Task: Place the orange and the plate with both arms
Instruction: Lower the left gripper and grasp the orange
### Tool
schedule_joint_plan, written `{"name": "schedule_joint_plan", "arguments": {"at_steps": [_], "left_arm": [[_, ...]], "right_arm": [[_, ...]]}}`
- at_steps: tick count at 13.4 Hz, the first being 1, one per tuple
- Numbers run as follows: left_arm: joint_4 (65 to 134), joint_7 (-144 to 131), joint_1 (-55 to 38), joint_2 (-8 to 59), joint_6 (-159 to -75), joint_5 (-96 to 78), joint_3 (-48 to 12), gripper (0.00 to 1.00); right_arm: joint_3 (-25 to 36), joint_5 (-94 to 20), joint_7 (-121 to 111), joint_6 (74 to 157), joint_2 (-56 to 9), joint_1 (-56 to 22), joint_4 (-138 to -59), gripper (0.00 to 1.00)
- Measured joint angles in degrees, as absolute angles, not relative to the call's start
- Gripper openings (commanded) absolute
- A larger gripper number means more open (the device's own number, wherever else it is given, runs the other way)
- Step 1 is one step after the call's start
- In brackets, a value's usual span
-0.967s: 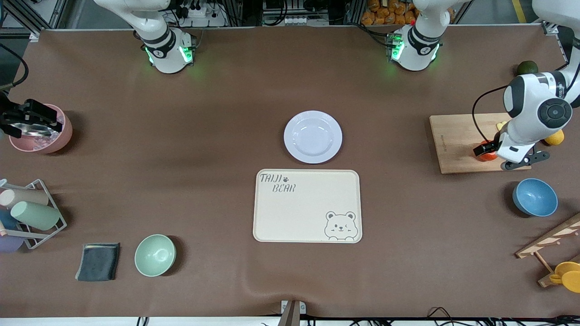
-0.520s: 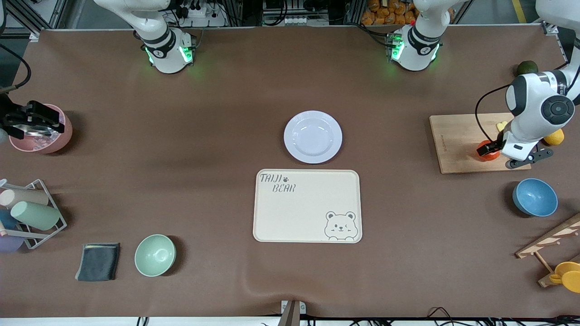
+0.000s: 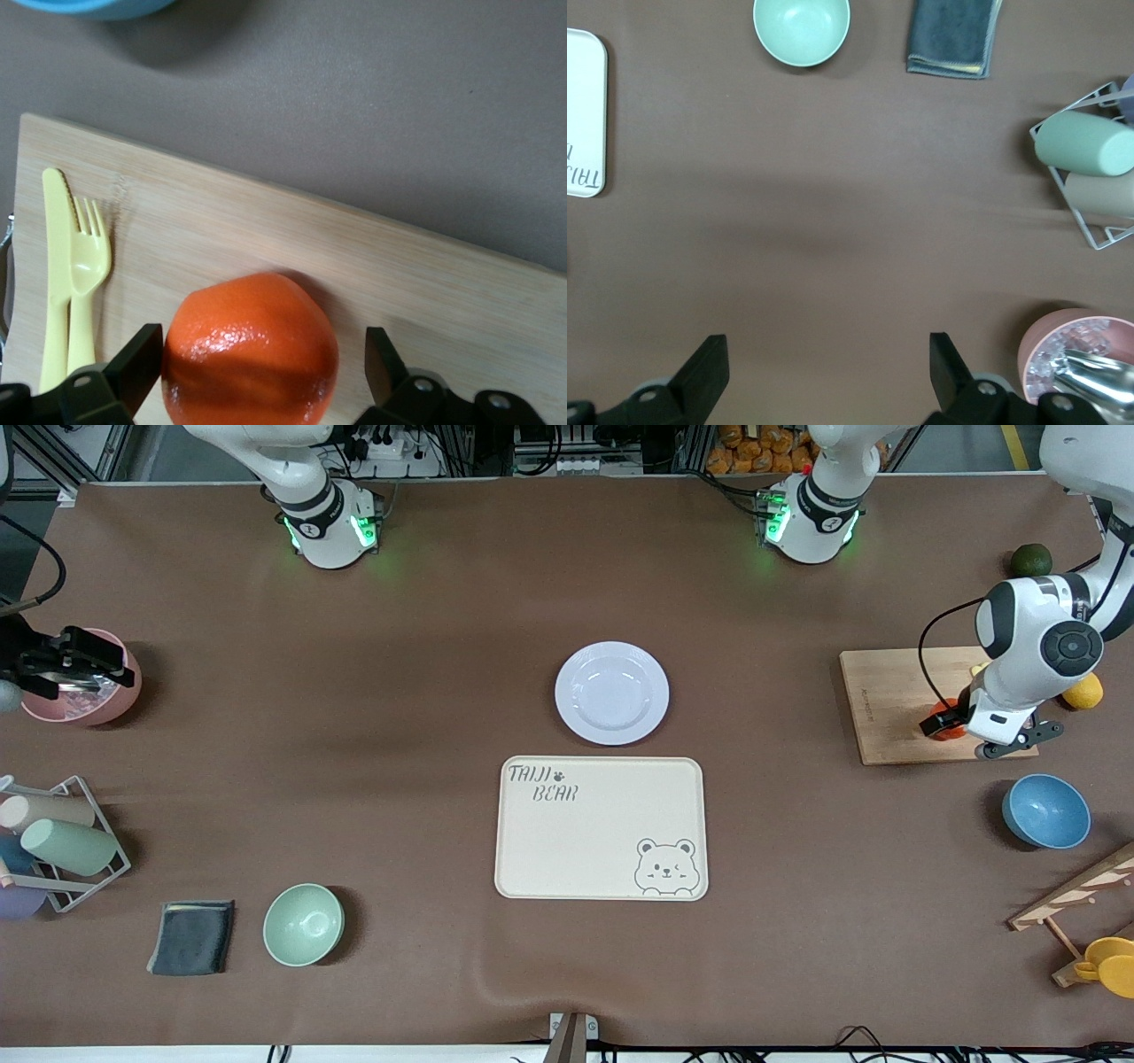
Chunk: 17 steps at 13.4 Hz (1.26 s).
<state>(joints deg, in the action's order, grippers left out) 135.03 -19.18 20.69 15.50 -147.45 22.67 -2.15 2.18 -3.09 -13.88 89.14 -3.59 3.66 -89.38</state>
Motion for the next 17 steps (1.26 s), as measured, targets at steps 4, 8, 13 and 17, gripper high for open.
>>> {"name": "schedule_joint_plan", "arguments": {"at_steps": [4, 8, 13, 17], "left_arm": [[135.2, -19.2, 20.7, 15.6, -147.5, 22.8, -2.2, 0.11], [135.5, -19.1, 20.7, 15.3, -147.5, 23.3, -2.1, 0.01], [135.3, -18.8, 20.7, 11.0, -147.5, 23.5, -4.6, 0.01], [133.1, -23.0, 20.6, 7.6, -143.2, 23.4, -12.1, 0.0]], "right_arm": [[2.5, -3.6, -13.9, 89.1, -3.6, 4.2, -89.6, 1.0], [2.7, -3.8, -13.9, 89.0, -3.7, 4.5, -89.8, 1.0], [2.9, -3.9, -13.9, 88.5, -3.8, 5.2, -89.9, 1.0], [2.7, -4.2, -13.9, 88.5, -3.9, 5.2, -89.9, 1.0]]}}
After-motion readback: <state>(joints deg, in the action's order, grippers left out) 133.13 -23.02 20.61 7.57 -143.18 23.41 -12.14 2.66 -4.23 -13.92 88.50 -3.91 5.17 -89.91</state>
